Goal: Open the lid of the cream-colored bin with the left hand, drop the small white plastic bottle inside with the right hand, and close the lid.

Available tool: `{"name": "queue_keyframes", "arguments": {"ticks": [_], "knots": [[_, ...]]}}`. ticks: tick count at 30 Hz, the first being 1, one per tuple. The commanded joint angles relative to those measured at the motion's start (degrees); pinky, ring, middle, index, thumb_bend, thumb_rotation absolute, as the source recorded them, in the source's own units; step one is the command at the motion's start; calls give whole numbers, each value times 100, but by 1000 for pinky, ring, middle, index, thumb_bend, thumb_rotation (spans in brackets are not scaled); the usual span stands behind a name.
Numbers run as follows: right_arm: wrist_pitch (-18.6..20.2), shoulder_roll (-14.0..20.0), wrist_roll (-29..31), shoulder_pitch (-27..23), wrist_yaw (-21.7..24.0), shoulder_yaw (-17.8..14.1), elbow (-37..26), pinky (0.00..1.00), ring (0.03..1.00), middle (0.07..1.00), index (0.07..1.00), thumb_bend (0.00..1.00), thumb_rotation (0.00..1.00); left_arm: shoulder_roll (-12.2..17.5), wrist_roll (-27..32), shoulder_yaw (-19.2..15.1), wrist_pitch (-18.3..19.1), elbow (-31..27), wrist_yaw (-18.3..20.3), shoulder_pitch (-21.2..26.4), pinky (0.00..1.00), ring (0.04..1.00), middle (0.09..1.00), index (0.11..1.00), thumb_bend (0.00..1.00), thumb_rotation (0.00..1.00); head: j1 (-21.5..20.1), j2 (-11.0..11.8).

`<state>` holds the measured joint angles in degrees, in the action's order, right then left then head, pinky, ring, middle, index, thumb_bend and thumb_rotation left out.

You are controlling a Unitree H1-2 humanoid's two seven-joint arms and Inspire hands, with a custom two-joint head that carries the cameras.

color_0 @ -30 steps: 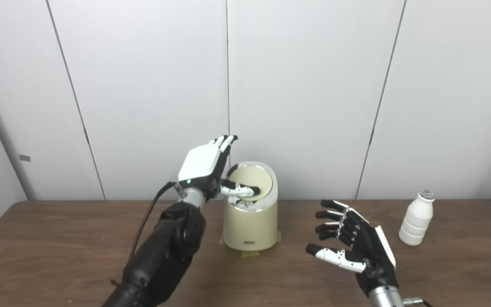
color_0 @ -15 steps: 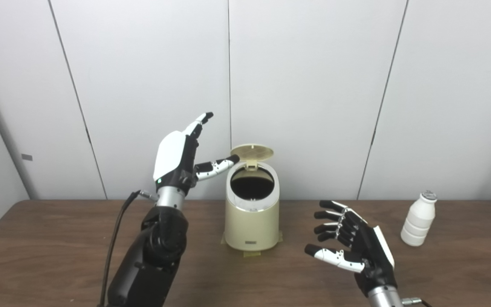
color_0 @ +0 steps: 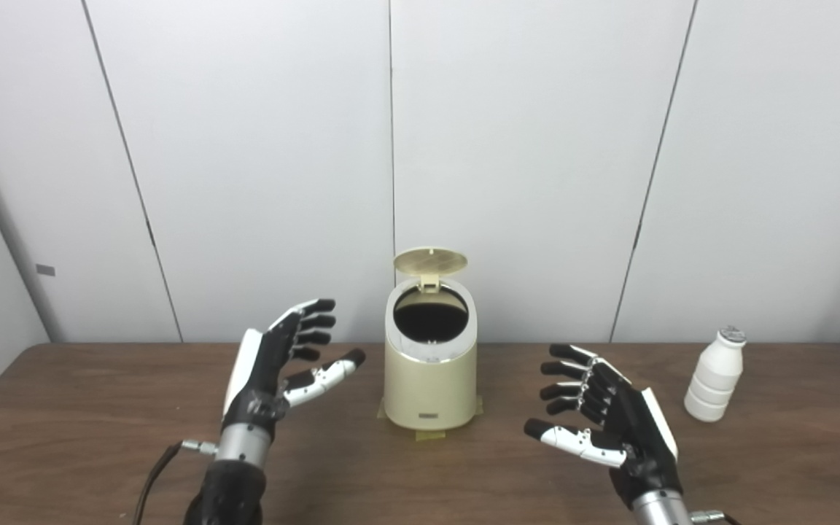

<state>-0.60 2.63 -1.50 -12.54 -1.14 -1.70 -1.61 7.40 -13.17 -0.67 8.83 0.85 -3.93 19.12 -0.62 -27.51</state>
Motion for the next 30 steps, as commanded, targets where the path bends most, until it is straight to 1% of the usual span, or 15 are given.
{"name": "queue_keyframes", "arguments": {"ticks": [1,3,5,7,8,10,13,15,18,21,22,24,28,29,30], "knots": [[-133,32,41,-179,-6,-45,-157,502,573,679,730,674,105,-20,193,-164,-217,-248,-89,69,725,766,794,858,673,264,7,-3],[-167,34,91,-184,11,-64,-104,496,570,681,731,677,98,-13,289,-233,-324,-241,-72,-51,721,766,795,861,672,284,-1,-3],[-160,25,98,-186,10,-68,-83,507,572,680,731,684,100,-36,527,-329,-435,-226,-16,-176,655,741,793,863,676,283,-65,20],[-133,14,74,-182,1,-56,-100,506,568,677,729,690,103,-92,772,-418,-615,-163,-2,-278,598,723,795,868,671,255,-105,43],[-131,13,72,-178,7,-49,-109,503,570,678,728,688,97,-119,832,-443,-731,-108,-25,-325,561,711,797,879,674,212,-125,61],[-136,17,72,-166,17,-42,-125,498,568,676,725,689,95,-144,861,-456,-921,-10,-56,-400,542,700,796,888,676,192,-193,93],[-172,27,96,-143,26,-53,-148,476,561,671,724,694,92,-155,830,-437,-1116,95,-57,-474,544,692,805,905,708,229,-336,138],[-188,43,74,-140,2,-76,-174,498,563,671,724,705,88,-170,853,-438,-1138,99,-43,-486,554,688,801,897,719,214,-396,148],[-217,107,175,-218,-58,-252,-137,494,551,678,721,710,55,-165,905,-450,-1103,67,-14,-507,576,679,787,866,727,159,-723,211],[-311,438,310,-470,42,-494,46,488,562,686,737,734,71,-68,888,-429,-1171,125,38,-532,684,684,777,863,738,143,-1037,355],[-229,570,222,-582,41,-534,-48,500,582,687,739,744,95,-35,904,-428,-1188,157,67,-534,707,691,778,865,739,130,-1151,445],[19,758,10,-777,-11,-563,-350,507,587,674,725,749,67,26,926,-435,-1251,241,111,-528,733,708,781,869,740,115,-1326,541],[799,1130,-402,-1220,-162,-664,-960,483,587,670,694,782,73,179,938,-452,-1415,455,175,-499,744,723,786,866,729,41,-1833,762],[941,1243,-450,-1328,-162,-703,-1016,513,609,680,698,780,78,223,971,-468,-1488,554,203,-480,740,728,789,868,721,29,-2047,862],[1043,1340,-497,-1415,-162,-740,-1046,531,625,689,703,783,94,254,997,-480,-1548,628,222,-465,742,734,792,870,713,20,-2089,883]]}}
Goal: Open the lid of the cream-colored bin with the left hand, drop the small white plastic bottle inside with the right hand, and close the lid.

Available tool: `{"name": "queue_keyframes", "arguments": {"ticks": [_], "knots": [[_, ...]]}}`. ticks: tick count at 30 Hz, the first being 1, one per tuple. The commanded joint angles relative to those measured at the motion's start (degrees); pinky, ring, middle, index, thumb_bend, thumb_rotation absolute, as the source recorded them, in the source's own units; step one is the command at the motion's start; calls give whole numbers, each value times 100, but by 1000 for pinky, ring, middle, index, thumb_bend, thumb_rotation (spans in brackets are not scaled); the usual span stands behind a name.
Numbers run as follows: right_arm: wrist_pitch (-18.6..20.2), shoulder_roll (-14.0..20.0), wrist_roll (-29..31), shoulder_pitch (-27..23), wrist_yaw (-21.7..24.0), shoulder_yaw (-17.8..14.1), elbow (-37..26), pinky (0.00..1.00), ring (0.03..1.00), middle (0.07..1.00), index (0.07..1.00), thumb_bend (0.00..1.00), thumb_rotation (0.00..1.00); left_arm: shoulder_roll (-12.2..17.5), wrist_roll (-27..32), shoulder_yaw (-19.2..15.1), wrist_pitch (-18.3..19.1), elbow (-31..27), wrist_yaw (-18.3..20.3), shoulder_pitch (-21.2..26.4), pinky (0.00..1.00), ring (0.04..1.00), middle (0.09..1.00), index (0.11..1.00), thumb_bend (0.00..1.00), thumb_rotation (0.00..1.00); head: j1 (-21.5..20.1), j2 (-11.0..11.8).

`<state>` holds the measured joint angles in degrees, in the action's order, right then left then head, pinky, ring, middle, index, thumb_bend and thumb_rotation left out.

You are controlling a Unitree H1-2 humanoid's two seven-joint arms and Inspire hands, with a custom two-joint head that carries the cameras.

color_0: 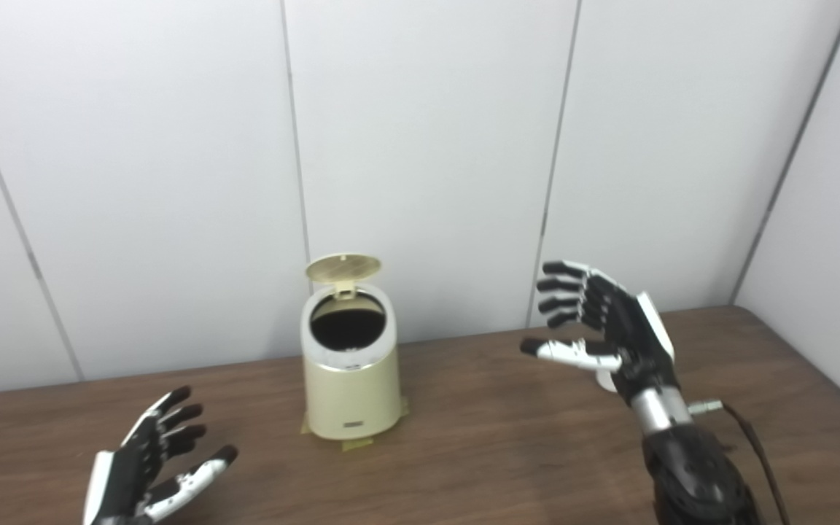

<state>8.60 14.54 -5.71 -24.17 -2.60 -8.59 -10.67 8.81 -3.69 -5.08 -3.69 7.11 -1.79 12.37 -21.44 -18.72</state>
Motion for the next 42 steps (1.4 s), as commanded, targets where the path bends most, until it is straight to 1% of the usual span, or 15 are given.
{"name": "queue_keyframes", "arguments": {"ticks": [1,2,5,8,11,15,18,22,26,28,31,33,36,41,42], "knots": [[174,225,-139,-330,-32,-79,-130,544,632,694,706,789,113,142,80,-56,-334,69,28,226,746,739,795,872,705,11,-166,70],[230,300,-213,-407,-63,-115,-105,551,633,695,704,803,130,164,108,-73,-336,116,48,240,752,743,799,872,698,5,-271,102],[380,498,-432,-588,-184,-236,-64,649,713,733,710,848,203,222,62,-80,-266,139,43,263,757,748,805,877,684,11,-505,162],[394,584,-542,-711,-331,-352,-2,732,783,773,716,863,219,254,-71,-79,-281,128,-45,277,635,708,784,870,709,1,-591,180],[598,719,-753,-813,-437,-465,-68,788,824,801,750,834,203,286,-117,-72,-391,162,-82,284,613,686,764,855,719,0,-658,202],[770,892,-808,-872,-437,-607,-16,766,824,803,769,807,156,298,-156,-74,-427,195,-108,297,592,669,738,837,734,0,-685,196],[911,1009,-728,-839,-376,-694,116,775,828,820,788,791,103,302,-137,-78,-439,190,-89,289,538,648,714,815,755,42,-716,172],[1076,1236,-526,-730,-78,-727,423,809,848,851,834,813,143,328,-60,-89,-408,182,-15,278,509,638,706,803,757,56,-736,164],[936,1334,-346,-616,86,-699,798,767,850,867,859,819,182,368,-76,-80,-426,189,2,267,513,641,710,794,765,74,-746,138],[962,1326,-177,-576,175,-720,943,784,867,888,879,804,177,383,-107,-74,-419,193,-12,265,520,644,708,792,763,80,-754,130],[991,1305,-80,-474,219,-681,1141,787,873,902,897,799,186,386,-61,-92,-388,189,0,268,477,629,706,788,771,88,-751,109],[962,1271,-22,-407,225,-666,1220,763,865,907,910,814,187,393,-51,-97,-392,191,4,270,476,624,698,782,776,90,-760,93],[847,1242,-4,-290,197,-617,1396,798,875,908,911,895,239,408,-23,-101,-398,191,28,268,475,625,699,780,769,86,-773,84],[681,1174,61,-160,144,-584,1806,769,851,905,926,858,202,436,-21,-90,-365,196,71,266,473,635,711,789,773,106,-769,71],[580,1160,147,-137,184,-605,1917,769,850,907,928,852,193,444,-41,-81,-354,195,72,264,473,636,711,790,774,106,-769,71]]}}
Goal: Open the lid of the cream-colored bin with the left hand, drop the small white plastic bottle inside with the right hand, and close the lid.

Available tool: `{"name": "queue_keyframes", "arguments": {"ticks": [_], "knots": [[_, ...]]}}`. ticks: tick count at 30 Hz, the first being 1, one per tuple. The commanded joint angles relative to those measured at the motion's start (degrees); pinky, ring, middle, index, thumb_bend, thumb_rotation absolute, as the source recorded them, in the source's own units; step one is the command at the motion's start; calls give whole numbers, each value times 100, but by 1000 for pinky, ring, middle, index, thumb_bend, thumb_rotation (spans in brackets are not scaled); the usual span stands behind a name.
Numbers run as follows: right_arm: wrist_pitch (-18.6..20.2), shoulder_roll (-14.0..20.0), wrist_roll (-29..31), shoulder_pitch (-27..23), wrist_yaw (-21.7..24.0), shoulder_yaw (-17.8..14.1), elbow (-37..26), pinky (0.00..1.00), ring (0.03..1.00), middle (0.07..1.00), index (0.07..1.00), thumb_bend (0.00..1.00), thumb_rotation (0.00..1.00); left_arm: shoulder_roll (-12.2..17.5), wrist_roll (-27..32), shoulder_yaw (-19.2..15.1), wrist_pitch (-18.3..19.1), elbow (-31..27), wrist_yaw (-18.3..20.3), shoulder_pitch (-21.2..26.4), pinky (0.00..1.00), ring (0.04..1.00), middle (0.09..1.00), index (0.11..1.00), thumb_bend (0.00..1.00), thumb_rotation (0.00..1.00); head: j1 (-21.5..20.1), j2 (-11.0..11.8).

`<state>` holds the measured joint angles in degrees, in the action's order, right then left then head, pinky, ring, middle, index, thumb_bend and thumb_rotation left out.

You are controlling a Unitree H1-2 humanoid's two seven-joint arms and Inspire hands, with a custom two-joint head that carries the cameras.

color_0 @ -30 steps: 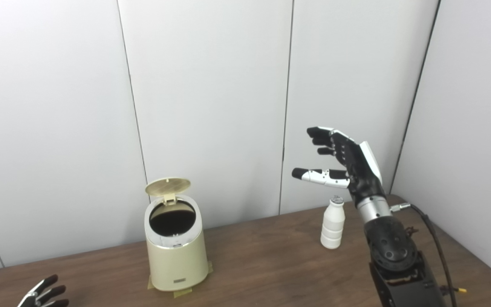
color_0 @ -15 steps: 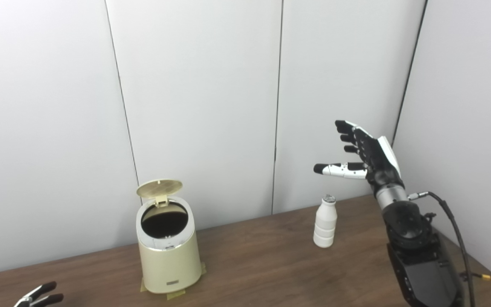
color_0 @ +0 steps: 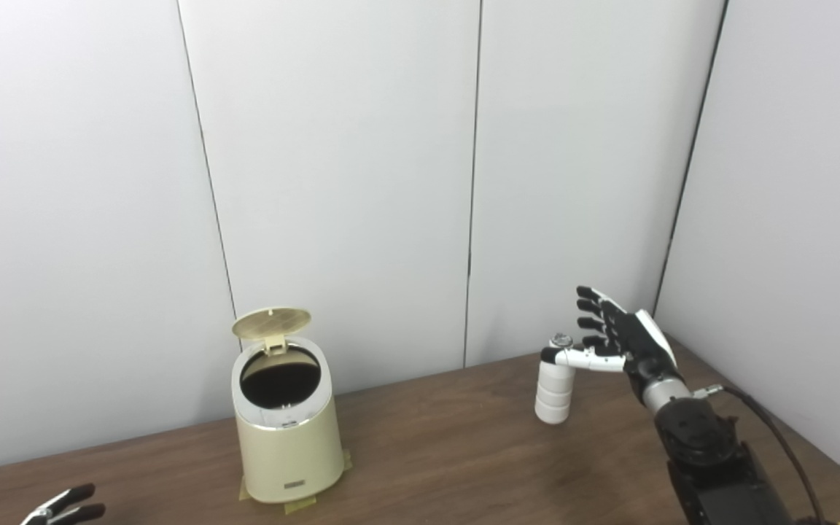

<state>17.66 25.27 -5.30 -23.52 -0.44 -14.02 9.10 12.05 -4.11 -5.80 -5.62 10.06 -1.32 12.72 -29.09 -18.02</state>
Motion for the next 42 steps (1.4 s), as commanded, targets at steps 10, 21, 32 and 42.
{"name": "queue_keyframes", "arguments": {"ticks": [10,21,32,42], "knots": [[-1025,170,249,-57,70,33,770,820,874,934,933,896,250,117,-72,25,-84,-180,-5,222,451,616,697,773,788,118,-7,-17],[-1523,56,531,-184,53,-15,1459,783,859,910,894,915,200,115,-55,35,-64,-204,18,218,452,622,706,772,776,116,14,-40],[-1775,-155,464,-299,-390,29,1652,743,810,842,830,843,98,108,-132,58,-56,-199,3,215,433,607,698,763,786,140,34,-80],[-1900,-283,348,-400,-627,92,1709,701,775,813,805,791,32,109,-55,42,-57,-166,70,212,464,620,708,776,763,87,40,-115]]}}
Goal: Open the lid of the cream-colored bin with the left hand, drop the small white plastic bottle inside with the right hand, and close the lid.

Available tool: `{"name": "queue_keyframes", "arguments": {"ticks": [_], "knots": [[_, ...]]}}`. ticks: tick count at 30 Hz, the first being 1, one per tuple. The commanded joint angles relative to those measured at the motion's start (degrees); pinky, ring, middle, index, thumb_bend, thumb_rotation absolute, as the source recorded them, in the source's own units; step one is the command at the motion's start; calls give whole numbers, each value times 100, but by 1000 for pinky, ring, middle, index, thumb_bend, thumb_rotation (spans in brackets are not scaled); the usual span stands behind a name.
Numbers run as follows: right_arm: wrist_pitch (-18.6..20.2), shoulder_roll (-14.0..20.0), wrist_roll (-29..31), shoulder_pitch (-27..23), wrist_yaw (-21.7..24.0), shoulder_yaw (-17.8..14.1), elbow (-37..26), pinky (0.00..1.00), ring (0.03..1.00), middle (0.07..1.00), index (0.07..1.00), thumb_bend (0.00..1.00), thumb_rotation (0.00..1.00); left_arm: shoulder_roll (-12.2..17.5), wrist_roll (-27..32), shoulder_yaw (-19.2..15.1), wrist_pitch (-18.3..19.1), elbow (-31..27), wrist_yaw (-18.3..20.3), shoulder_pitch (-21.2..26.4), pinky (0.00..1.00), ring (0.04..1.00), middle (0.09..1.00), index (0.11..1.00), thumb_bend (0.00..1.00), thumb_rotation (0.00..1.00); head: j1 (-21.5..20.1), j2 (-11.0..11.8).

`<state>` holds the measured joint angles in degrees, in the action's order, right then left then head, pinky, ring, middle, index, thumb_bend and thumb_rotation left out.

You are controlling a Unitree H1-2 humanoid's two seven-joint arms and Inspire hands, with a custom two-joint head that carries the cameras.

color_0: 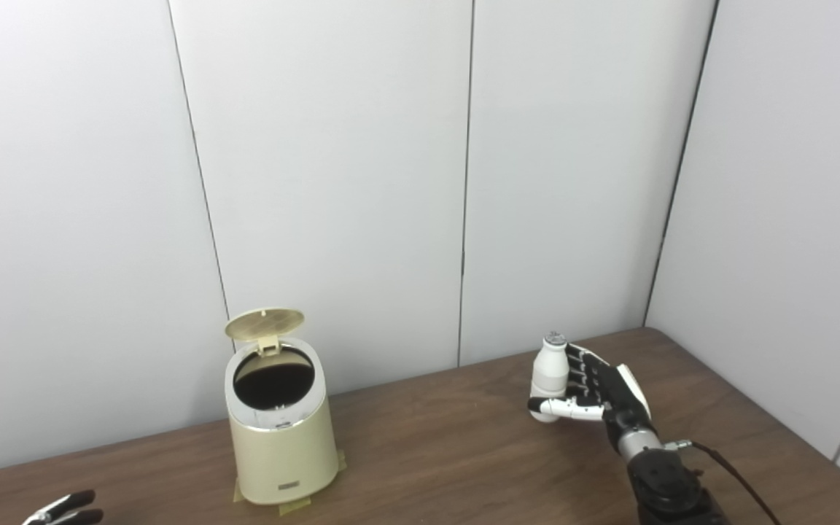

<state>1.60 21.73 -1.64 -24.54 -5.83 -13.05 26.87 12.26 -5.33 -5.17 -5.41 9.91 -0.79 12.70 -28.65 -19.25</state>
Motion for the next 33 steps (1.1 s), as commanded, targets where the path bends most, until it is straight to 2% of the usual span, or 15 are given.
{"name": "queue_keyframes", "arguments": {"ticks": [1,6,8,10,11,12,16,20,29,33], "knots": [[-294,65,-40,-307,-109,10,-69,697,771,810,800,788,26,89,68,-24,-81,-145,22,213,473,624,709,780,761,81,-4,8],[-347,-6,-15,-366,-198,6,-64,700,762,798,791,785,8,85,42,-35,-126,-92,37,222,474,622,711,785,754,73,-4,8],[-441,-45,-86,-397,-354,-12,-16,647,712,749,760,770,1,76,48,-42,-112,-98,37,218,472,621,707,785,757,82,-4,8],[-572,-92,-177,-439,-600,-54,58,561,629,672,706,736,0,77,31,-36,-78,-143,41,210,472,623,708,785,750,79,1,-36],[-623,-117,-239,-461,-761,-77,97,495,558,564,661,631,0,78,27,-35,-66,-158,43,207,471,623,709,784,747,77,1,-36],[-681,-132,-300,-482,-910,-94,145,405,465,483,558,552,0,80,19,-34,-59,-168,43,205,477,628,711,785,746,81,1,-36],[-1192,-85,-585,-552,-1409,-71,455,354,409,504,505,519,0,91,9,-36,-22,-209,55,195,497,638,724,793,739,84,-1,-65],[-1176,-85,-638,-492,-1500,-80,257,327,396,489,509,517,0,94,3,-32,-11,-260,68,189,517,646,729,797,725,68,6,-85],[-1293,-28,-748,-408,-1482,-38,48,347,411,490,504,519,0,73,-4,-24,-6,-236,72,205,515,638,731,804,722,59,21,-99],[-1284,-67,-911,-340,-1480,50,-332,334,395,494,523,515,0,76,-45,-5,-42,-191,60,216,527,644,731,807,709,45,109,-88]]}}
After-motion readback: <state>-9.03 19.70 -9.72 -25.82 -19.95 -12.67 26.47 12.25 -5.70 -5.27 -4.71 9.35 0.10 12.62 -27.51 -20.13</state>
